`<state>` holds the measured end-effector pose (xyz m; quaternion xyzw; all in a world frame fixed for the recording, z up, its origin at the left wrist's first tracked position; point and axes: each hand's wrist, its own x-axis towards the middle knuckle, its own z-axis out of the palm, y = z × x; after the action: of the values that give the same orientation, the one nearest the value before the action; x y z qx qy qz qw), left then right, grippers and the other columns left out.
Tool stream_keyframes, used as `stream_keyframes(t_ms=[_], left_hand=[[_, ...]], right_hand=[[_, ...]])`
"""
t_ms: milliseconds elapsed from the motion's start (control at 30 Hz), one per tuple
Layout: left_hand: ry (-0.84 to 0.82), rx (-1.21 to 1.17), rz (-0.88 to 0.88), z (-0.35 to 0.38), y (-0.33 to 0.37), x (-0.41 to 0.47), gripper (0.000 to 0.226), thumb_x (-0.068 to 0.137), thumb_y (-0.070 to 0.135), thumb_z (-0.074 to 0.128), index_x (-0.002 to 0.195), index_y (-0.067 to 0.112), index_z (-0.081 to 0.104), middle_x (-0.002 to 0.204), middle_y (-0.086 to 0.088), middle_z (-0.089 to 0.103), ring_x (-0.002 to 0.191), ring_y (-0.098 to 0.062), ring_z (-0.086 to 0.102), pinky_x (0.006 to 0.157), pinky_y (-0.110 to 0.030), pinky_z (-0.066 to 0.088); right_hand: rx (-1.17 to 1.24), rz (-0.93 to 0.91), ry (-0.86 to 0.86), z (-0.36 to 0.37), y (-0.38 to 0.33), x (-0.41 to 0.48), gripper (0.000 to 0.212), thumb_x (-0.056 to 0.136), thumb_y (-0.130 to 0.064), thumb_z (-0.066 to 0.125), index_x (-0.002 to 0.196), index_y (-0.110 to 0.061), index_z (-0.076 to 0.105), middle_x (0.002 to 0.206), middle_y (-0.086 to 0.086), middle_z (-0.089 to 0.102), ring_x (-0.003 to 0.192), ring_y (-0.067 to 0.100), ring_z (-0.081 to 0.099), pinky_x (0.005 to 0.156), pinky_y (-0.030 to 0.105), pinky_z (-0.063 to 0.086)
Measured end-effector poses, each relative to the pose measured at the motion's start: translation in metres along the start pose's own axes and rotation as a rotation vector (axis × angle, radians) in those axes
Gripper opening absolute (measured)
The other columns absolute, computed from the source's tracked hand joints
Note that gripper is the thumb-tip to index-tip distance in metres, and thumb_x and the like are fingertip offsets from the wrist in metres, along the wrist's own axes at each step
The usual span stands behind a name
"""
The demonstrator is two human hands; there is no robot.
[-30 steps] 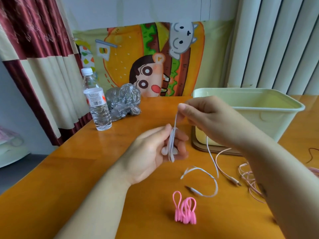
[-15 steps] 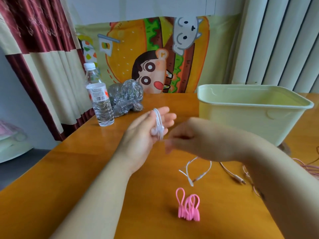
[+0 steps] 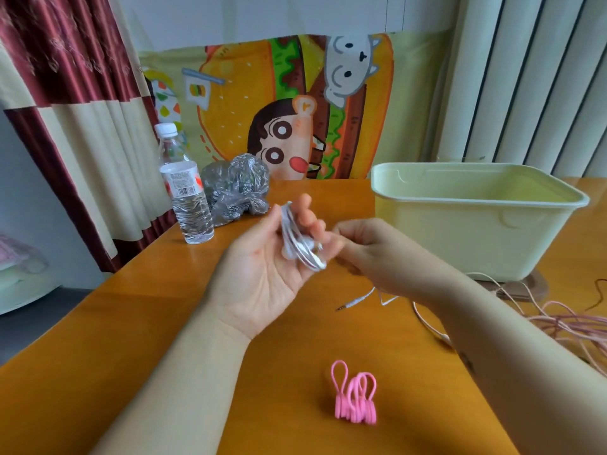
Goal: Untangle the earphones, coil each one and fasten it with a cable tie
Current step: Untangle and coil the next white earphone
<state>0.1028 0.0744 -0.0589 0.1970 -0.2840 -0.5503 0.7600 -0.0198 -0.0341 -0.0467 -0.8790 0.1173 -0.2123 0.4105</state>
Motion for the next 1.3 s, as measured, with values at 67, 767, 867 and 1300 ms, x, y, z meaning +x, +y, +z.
stream_keyframes(t_ms=[67,767,867,1300], left_hand=[[0.170,0.042,0.165,0.000,0.003,0.002,0.032,0.089,0.025,0.042,0.097,0.009,0.069,0.081,-0.001,0.071,0.078,-0.014,0.071,0.074,-0.038,0.059],[0.223,1.584,0.038,-0.025,-0.004,-0.007,0.036,0.101,0.034,0.035,0.080,0.027,0.063,0.068,0.015,0.061,0.078,-0.003,0.059,0.074,-0.024,0.043],[0.111,1.257,-0.143,-0.013,-0.010,-0.009,0.039,0.100,0.032,0.036,0.080,0.017,0.066,0.061,0.011,0.057,0.076,-0.006,0.062,0.082,-0.028,0.043],[0.128,0.008,0.072,-0.009,0.011,-0.001,0.040,0.093,0.022,0.042,0.124,0.003,0.058,0.104,-0.006,0.071,0.099,-0.019,0.069,0.087,-0.041,0.055]], right_hand=[[-0.091,0.023,-0.117,0.002,-0.001,-0.001,0.032,0.096,-0.030,0.049,0.080,-0.008,0.066,0.057,0.000,0.047,0.052,0.011,0.041,0.053,0.027,0.037],[-0.017,0.070,0.191,-0.052,-0.005,-0.006,0.029,0.094,-0.034,0.051,0.081,-0.018,0.072,0.052,-0.007,0.037,0.049,0.010,0.031,0.055,0.029,0.029],[0.042,0.090,0.279,-0.049,0.001,-0.003,0.031,0.095,-0.033,0.051,0.078,-0.018,0.072,0.049,-0.010,0.038,0.050,0.011,0.032,0.055,0.031,0.028],[-0.188,0.121,-0.165,0.001,0.017,0.000,0.032,0.097,-0.034,0.047,0.083,-0.019,0.071,0.060,-0.005,0.047,0.052,0.006,0.041,0.050,0.017,0.035]])
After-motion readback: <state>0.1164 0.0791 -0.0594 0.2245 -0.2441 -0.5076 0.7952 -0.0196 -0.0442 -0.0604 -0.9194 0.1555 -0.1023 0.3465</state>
